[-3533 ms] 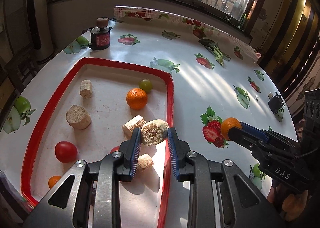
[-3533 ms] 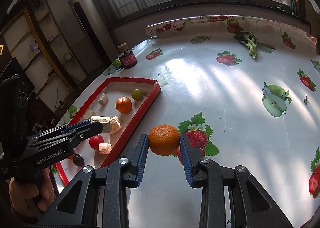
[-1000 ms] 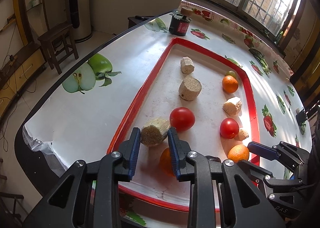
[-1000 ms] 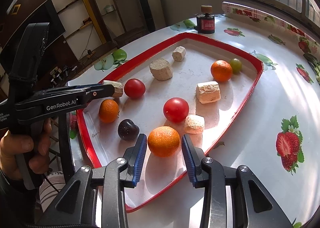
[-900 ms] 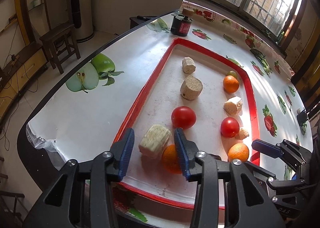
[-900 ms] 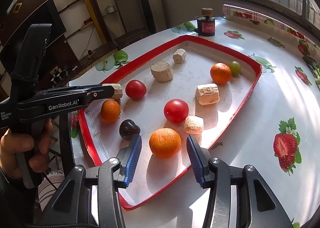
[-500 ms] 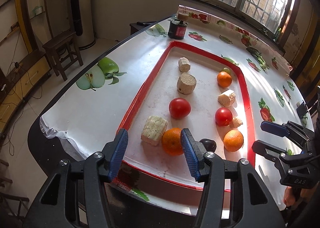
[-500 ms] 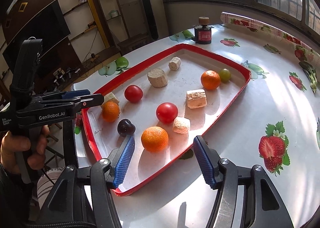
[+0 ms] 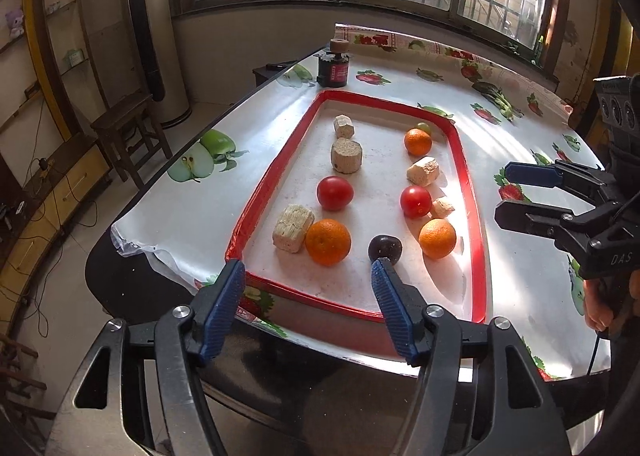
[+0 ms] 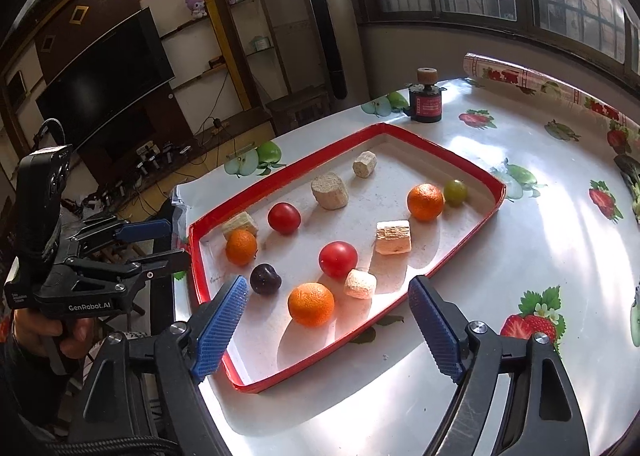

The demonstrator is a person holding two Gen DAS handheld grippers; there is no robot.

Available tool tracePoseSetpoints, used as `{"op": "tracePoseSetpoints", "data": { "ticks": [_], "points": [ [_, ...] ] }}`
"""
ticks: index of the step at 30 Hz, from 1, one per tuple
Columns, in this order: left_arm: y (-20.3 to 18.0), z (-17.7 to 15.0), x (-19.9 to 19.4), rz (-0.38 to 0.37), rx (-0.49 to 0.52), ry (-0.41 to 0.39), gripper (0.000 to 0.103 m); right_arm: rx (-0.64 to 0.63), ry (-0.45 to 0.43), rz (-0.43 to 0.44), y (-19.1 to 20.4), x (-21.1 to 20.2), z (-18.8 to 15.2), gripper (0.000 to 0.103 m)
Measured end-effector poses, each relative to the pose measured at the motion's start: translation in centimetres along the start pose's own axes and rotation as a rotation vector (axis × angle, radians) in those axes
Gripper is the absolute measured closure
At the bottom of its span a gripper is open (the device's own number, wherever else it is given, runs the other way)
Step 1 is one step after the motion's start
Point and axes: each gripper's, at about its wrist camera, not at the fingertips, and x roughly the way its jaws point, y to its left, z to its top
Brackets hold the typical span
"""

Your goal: Organize fruits

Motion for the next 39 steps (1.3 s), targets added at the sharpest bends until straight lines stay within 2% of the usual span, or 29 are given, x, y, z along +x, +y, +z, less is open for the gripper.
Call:
{"op": "tracePoseSetpoints", "data": {
  "ticks": [1, 3, 7, 12, 19, 23, 39],
  "points": [
    [-0.1, -0.1, -0.4, 0.020, 0.010, -0.014, 0.027, -0.021, -0.004, 0.004, 0.3, -0.1, 0.1, 0.017],
    [-0.2, -0.3, -1.2, 0.056, 0.024, -0.043, 0.024, -0.074, -0.013, 0.008, 0.9, -0.2, 0.2, 0.017],
    [-0.2, -0.7, -2.2, 0.084, 0.038, -0.070, 0.024, -0.190, -0.014, -0.003, 2.3, -0.4, 0.1, 0.016],
    [-0.1, -1.1, -2.8, 0.098, 0.033, -0.068, 0.024, -0.296, -0.003, -0.009, 3.6, -0.4, 0.0, 0.016],
    [-0.5, -1.8, -3.5, 0.124, 0.048, -0.068, 0.022, -0.336, 0.014, 0.038, 4.1, -0.8, 0.2, 0.008],
    [-0.6, -1.9, -4.0, 0.130, 0.051, -0.079, 0.022, -0.363, 0.036, 0.068, 4.6, -0.9, 0.2, 0.008],
    [-0.8, -1.9, -5.7, 0.135, 0.034, -0.134, 0.020, -0.444, 0.046, 0.040, 6.1, -1.5, -1.0, 0.008]
  ]
}}
